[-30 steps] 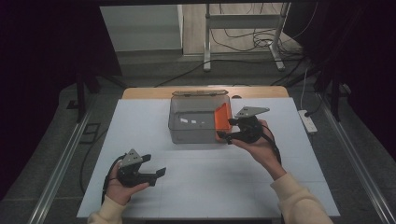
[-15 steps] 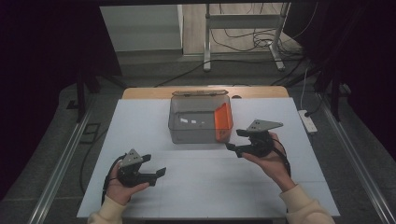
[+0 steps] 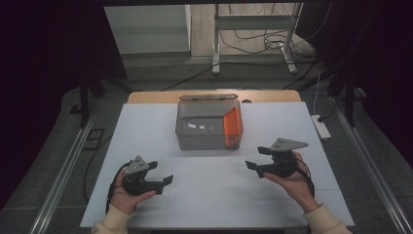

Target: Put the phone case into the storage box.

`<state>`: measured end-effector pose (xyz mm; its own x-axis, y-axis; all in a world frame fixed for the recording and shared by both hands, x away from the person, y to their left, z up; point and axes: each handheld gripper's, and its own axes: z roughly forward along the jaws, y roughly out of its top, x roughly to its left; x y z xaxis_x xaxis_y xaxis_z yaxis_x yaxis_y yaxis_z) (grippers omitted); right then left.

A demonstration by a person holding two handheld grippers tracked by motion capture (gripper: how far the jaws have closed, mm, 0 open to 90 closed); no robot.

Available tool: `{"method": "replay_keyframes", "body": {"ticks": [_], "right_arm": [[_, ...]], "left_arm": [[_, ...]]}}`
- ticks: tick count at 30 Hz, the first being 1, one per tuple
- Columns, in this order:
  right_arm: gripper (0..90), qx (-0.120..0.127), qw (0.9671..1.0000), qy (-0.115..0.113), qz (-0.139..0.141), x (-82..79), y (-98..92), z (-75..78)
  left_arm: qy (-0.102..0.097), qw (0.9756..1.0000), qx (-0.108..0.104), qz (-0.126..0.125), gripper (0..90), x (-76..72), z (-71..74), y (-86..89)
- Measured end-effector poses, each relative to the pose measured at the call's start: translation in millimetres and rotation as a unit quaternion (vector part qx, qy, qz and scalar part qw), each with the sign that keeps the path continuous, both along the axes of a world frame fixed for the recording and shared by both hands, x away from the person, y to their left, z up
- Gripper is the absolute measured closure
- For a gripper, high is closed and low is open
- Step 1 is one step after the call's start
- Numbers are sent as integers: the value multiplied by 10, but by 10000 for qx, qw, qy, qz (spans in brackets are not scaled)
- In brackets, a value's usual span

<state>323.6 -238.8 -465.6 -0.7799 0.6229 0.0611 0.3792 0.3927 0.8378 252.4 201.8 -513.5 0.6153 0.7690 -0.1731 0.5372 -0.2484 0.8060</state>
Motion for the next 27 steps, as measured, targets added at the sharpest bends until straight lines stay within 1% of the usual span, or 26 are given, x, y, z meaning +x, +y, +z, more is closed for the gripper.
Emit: {"method": "replay_keyframes", "body": {"ticks": [6,11,15,16,19,20,23,24,26,27], "right_arm": [[248,52,9999,67,-75,-115,-165,-62],[247,27,9999,81,-147,-167,-283,-117],[247,28,9998,33,-199,-201,-372,-181],[247,-4,9998,51,-217,-208,-392,-195],[247,2,9997,10,-240,-232,-417,-233],[247,-34,9998,-2,-215,-237,-419,-236],[247,16,9999,-31,-168,-239,-407,-242],[247,-14,9999,-39,-156,-236,-406,-242],[247,30,9999,-34,-153,-227,-404,-254],[247,14,9999,-12,-159,-225,-408,-255]], "left_arm": [[8,10000,11,-5,161,1,-4,-6],[14,10000,15,-5,161,2,-8,-4],[28,10000,35,-18,161,5,-19,-7],[35,10000,38,-20,161,6,-22,-8],[52,10000,42,-25,161,7,-30,-8],[56,10000,48,-26,161,7,-33,-7],[71,10000,61,-26,161,12,-46,-6],[82,9999,65,-23,161,13,-50,-6],[101,9999,57,-32,161,16,-51,-4],[110,9999,43,-38,161,16,-50,-3]]}}
